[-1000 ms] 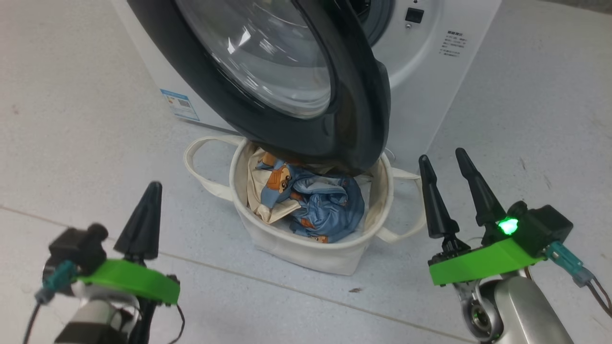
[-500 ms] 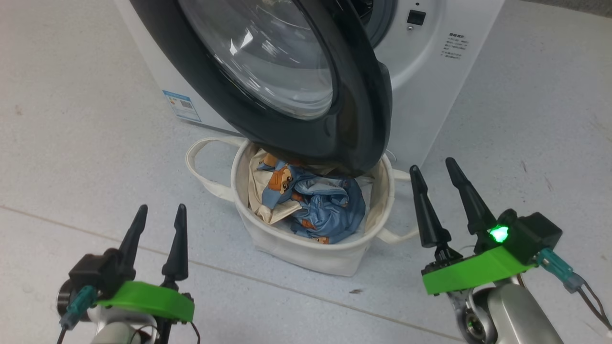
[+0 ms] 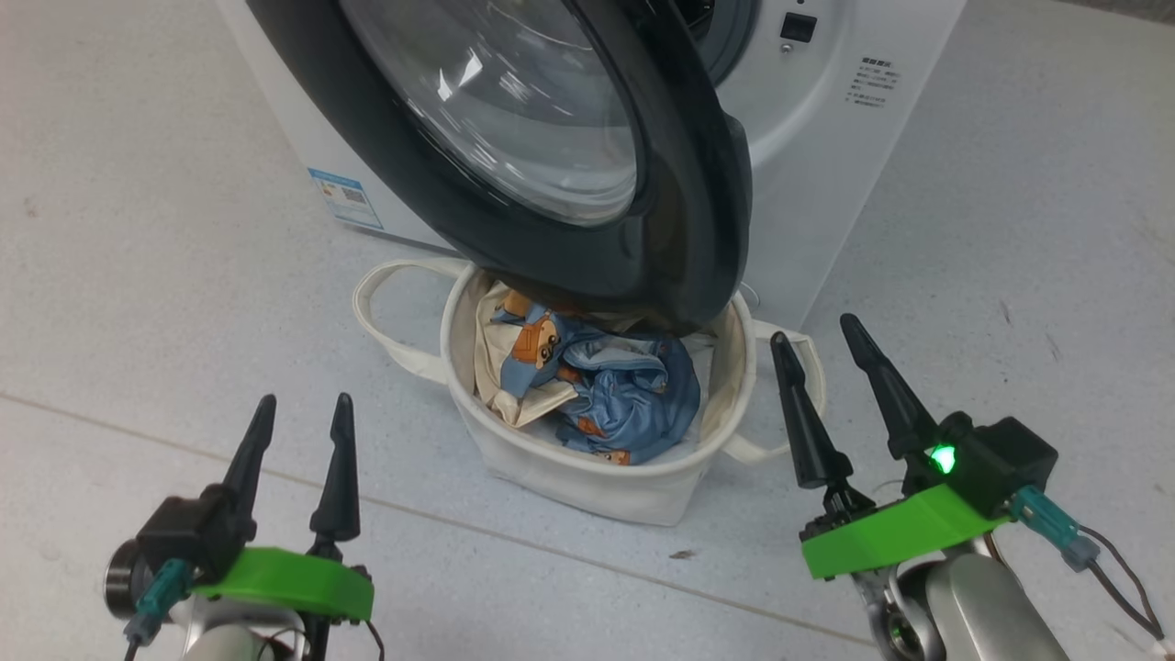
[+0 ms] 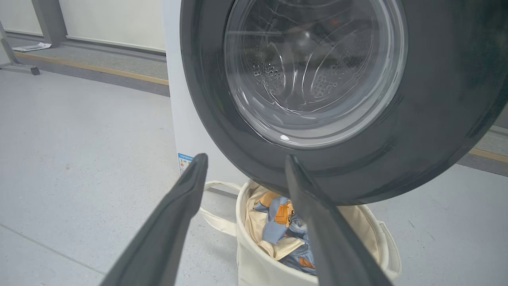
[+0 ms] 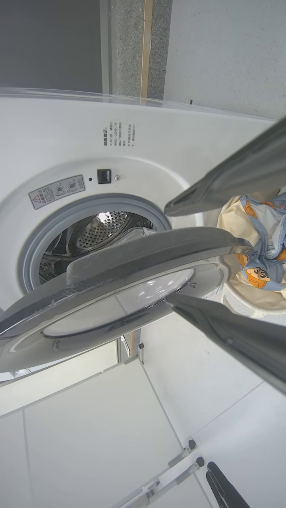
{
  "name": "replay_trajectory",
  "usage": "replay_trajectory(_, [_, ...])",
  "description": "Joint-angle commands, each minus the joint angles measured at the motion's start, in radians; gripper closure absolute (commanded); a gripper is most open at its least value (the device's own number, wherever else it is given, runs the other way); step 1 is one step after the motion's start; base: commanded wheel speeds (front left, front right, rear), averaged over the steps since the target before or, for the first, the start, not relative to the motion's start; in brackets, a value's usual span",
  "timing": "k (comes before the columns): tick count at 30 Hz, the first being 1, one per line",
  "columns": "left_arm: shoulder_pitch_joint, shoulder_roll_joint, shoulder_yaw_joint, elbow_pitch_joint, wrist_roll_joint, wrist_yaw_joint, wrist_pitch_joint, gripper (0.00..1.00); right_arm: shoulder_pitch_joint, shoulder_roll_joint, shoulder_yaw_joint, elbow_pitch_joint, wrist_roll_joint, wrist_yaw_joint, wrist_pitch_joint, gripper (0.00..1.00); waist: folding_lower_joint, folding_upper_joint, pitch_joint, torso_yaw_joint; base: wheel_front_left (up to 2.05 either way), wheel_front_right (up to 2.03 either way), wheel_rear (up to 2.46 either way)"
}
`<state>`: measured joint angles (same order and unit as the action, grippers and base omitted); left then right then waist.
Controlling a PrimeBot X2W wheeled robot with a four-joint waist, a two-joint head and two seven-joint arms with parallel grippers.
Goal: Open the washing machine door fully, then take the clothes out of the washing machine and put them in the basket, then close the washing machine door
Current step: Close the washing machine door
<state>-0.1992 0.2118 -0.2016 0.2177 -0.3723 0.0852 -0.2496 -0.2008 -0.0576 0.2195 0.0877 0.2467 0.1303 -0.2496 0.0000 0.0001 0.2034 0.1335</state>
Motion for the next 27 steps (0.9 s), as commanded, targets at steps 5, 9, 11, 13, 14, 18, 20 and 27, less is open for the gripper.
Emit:
replay_trajectory(5, [-0.009, -0.008, 0.069, -0.026, 0.04, -0.015, -0.012, 0.0, -0.005, 0.007, 0.027, -0.032, 0.0, 0.0, -0.012, 0.0, 0.0, -0.0001, 0.003, 0.001, 0.0, 0.0, 0.0])
replay_trajectory(9, [-0.008, -0.021, 0.083, -0.015, 0.057, -0.028, -0.012, 0.0, -0.005, 0.007, 0.032, -0.031, -0.003, 0.0, -0.012, 0.0, 0.0, -0.0001, 0.001, 0.002, 0.0, 0.0, 0.0])
replay_trajectory(11, [-0.008, -0.024, 0.085, -0.012, 0.061, -0.031, -0.012, 0.0, -0.005, 0.007, 0.034, -0.031, -0.005, 0.0, -0.012, 0.0, 0.0, -0.0001, 0.001, 0.003, 0.0, 0.0, 0.0])
replay_trajectory(13, [-0.006, -0.031, 0.091, -0.006, 0.067, -0.039, -0.012, 0.0, -0.004, 0.007, 0.036, -0.031, -0.007, 0.0, -0.012, 0.0, 0.0, -0.0001, 0.0, 0.004, 0.0, 0.0, 0.0])
replay_trajectory(14, [-0.006, -0.034, 0.093, -0.003, 0.07, -0.043, -0.012, 0.0, -0.003, 0.007, 0.036, -0.031, -0.007, 0.0, -0.012, 0.0, 0.0, -0.0001, -0.001, 0.005, 0.0, 0.0, 0.0])
replay_trajectory(18, [-0.005, -0.045, 0.103, 0.006, 0.082, -0.055, -0.012, 0.0, -0.001, 0.007, 0.038, -0.029, -0.008, 0.0, -0.012, 0.0, 0.0, -0.0001, -0.003, 0.008, 0.0, 0.0, 0.0])
replay_trajectory(20, [-0.005, -0.051, 0.108, 0.009, 0.088, -0.062, -0.012, 0.0, -0.001, 0.007, 0.043, -0.03, -0.009, 0.0, -0.012, 0.0, 0.0, -0.0001, -0.003, 0.01, 0.0, 0.0, 0.0])
replay_trajectory(27, [-0.005, -0.072, 0.124, 0.023, 0.104, -0.082, -0.012, 0.0, -0.014, 0.007, 0.087, -0.056, 0.008, 0.0, -0.012, 0.05, 0.0, -0.0001, 0.002, 0.016, 0.0, 0.0, 0.0])
